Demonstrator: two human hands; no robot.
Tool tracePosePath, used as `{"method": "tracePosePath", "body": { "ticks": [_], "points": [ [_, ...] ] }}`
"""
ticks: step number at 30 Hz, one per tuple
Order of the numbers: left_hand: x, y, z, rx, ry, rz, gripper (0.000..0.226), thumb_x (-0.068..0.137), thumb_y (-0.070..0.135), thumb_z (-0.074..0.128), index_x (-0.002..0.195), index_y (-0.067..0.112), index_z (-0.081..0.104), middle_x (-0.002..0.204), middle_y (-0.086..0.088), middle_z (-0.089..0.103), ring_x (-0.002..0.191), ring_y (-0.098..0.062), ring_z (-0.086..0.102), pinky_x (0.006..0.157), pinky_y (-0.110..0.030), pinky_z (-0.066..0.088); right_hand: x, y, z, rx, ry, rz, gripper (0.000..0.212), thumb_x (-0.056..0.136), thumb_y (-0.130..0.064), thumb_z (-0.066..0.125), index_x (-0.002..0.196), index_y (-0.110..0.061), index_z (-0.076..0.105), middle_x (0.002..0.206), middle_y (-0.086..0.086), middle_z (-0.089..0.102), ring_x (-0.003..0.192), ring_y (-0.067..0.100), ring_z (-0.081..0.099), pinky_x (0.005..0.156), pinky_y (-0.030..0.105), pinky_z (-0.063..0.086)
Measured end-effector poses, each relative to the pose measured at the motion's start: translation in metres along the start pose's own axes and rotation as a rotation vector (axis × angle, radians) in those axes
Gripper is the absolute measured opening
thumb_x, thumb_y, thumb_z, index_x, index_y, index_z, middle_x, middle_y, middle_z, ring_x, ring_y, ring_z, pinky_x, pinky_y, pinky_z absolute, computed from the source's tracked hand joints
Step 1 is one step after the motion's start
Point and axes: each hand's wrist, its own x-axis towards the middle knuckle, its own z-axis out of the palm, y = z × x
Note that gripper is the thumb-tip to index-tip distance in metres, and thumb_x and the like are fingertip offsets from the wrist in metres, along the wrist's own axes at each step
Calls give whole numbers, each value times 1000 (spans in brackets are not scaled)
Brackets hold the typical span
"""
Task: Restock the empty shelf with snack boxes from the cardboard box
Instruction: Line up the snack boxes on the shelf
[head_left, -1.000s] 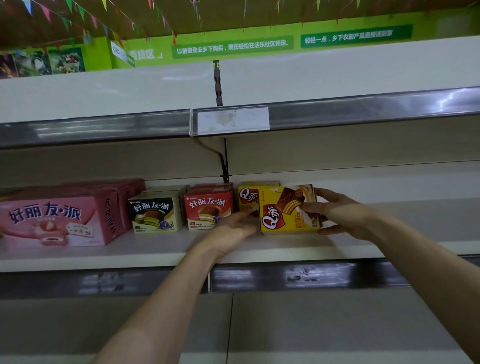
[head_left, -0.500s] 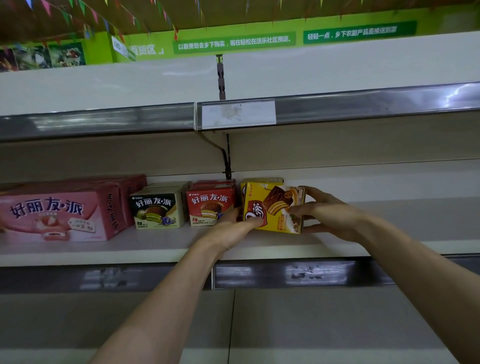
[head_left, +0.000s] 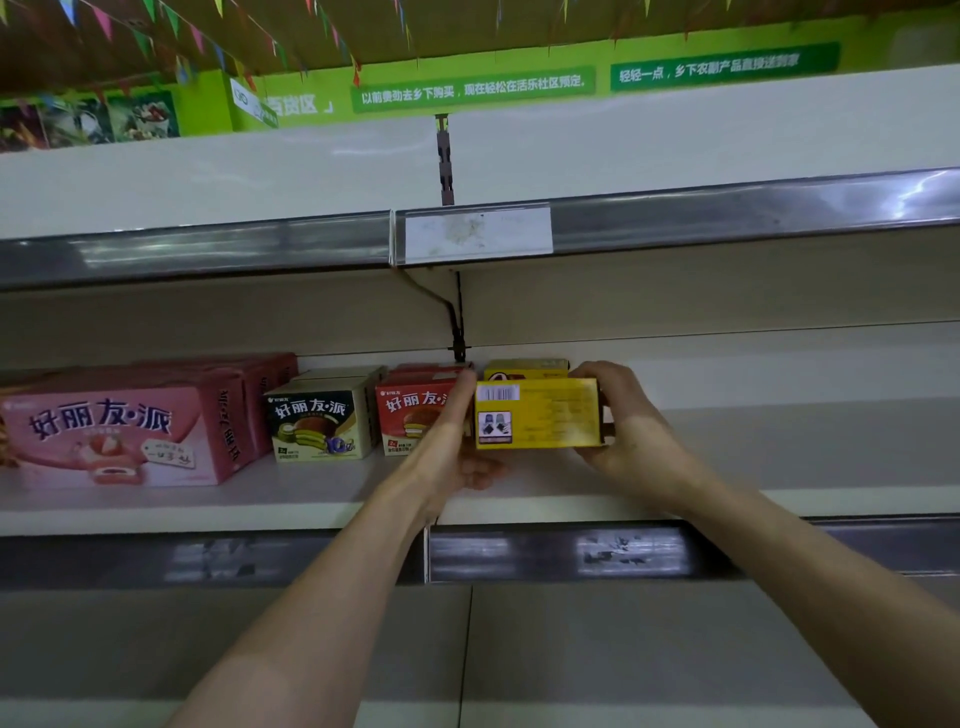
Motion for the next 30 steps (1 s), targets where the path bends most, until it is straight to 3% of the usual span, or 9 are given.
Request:
{"method": "tracePosePath", "body": {
  "ticks": [2, 5, 10, 13, 16, 18, 21, 27, 30],
  "points": [
    [-1, 0, 1, -52, -18, -5, 47, 85, 57, 56, 112, 20, 66, 100, -11, 69, 87, -24, 61, 81, -38, 43, -2, 2, -3, -9, -141, 91, 74, 81, -3, 71, 139, -30, 36, 141, 0, 33, 120, 20, 49, 88, 29, 52],
    [1, -4, 1, -14, 0, 33, 75, 67, 23, 70, 137, 24, 45, 125, -13, 59, 109, -33, 60, 67, -38, 56, -5, -1, -11, 289, -219, 356, 78, 84, 4, 60, 142, -40, 32, 142, 2, 37, 120, 24, 52, 88, 35, 53],
    [1, -6, 5, -16, -3, 62, 41, 85, -10, 51, 114, 18, 59, 117, -15, 62, 102, -31, 61, 79, -41, 59, -2, -10, -7, 460, -142, 521, 66, 88, -3, 59, 139, -37, 35, 122, 9, 62, 104, 24, 62, 85, 41, 56],
    [-1, -5, 7, 15, -21, 51, 46, 83, -15, 43, 108, 20, 62, 108, -12, 64, 99, -28, 59, 86, -44, 56, -1, -6, -5, 442, -72, 606, 69, 87, -3, 63, 143, -28, 32, 122, 13, 61, 103, 28, 63, 87, 45, 56],
    [1, -7, 6, 42, -16, 59, 56, 81, -18, 40, 117, 20, 59, 105, -9, 66, 101, -25, 60, 85, -38, 54, -1, -4, -5, 423, -123, 639, 69, 85, -1, 63, 144, -24, 36, 117, 13, 63, 99, 25, 64, 79, 34, 57],
    [3, -8, 4, 59, -14, 53, 63, 78, -19, 39, 123, 21, 56, 111, -8, 65, 107, -27, 59, 87, -37, 52, -1, -7, -5, 404, -189, 625, 67, 85, 3, 61, 142, -23, 38, 112, 10, 64, 95, 19, 64, 71, 26, 55],
    [6, -10, 3, 90, -5, 46, 70, 75, -19, 41, 130, 22, 53, 119, -10, 62, 113, -29, 56, 91, -38, 49, -2, -6, -5, 413, -222, 604, 67, 83, 9, 58, 140, -22, 40, 109, 7, 66, 96, 18, 64, 76, 27, 55],
    [3, -10, 3, 124, 16, 25, 46, 81, -13, 47, 109, 20, 61, 117, -11, 66, 115, -28, 58, 107, -47, 42, -2, -4, -4, 430, -241, 585, 69, 82, 12, 58, 139, -22, 42, 112, 9, 67, 100, 19, 64, 77, 27, 55],
    [2, -9, 3, 42, -9, 35, 43, 82, 5, 66, 122, 20, 59, 119, -8, 68, 114, -25, 60, 108, -47, 41, -2, -5, -5, 427, -244, 575, 68, 81, 5, 64, 137, -25, 42, 113, 7, 67, 100, 19, 64, 82, 30, 55]
  ]
}}
